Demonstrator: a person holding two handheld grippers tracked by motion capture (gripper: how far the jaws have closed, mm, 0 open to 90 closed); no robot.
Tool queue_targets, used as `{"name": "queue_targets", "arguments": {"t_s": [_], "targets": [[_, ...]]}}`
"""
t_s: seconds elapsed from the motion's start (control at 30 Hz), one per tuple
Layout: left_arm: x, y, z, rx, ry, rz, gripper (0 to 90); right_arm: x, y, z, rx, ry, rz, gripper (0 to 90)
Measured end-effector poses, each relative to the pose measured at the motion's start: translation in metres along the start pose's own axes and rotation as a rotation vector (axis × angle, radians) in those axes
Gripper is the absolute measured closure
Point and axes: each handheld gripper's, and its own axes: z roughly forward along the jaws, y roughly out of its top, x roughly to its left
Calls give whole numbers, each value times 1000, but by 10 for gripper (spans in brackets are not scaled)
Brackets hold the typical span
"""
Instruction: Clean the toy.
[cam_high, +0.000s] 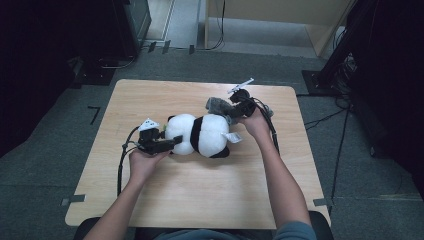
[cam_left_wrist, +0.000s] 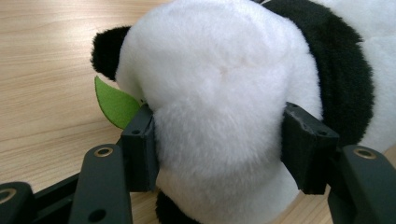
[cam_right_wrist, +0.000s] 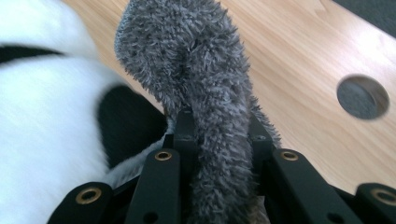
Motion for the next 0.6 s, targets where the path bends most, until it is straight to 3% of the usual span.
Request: {"name": "queue_targets", "arguments": {"t_s": [0.17, 0.37, 0.4, 0.43, 0.47, 0.5, 0.53, 0.57, 0.6], "targets": [[-1, 0, 1, -7, 1, -3, 372, -5, -6, -2, -12, 7, 36, 737], [0, -1, 0, -10, -4, -3, 363, 4, 6, -18, -82, -19, 32, 737], [0, -1, 0, -14, -10, -2, 360, 11, 12, -27, -122, -9, 24, 737], [0, -1, 0, -14, -10, -2, 358, 11, 12, -27, -122, -9, 24, 737], [0, -1, -1, -17, -29, -9, 356, 20, 18, -33, -144, 12, 6, 736], [0, -1, -1, -17, -29, -9, 355, 20, 18, -33, -144, 12, 6, 736], [0, -1, -2, -17, -30, -11, 354, 33, 23, -37, -155, 23, -25, 735], [0, -1, -2, -17, -29, -10, 354, 33, 23, -37, -155, 23, -25, 735], [0, -1, -2, -16, -27, -10, 350, 49, 29, -39, -163, 35, -61, 732]]}}
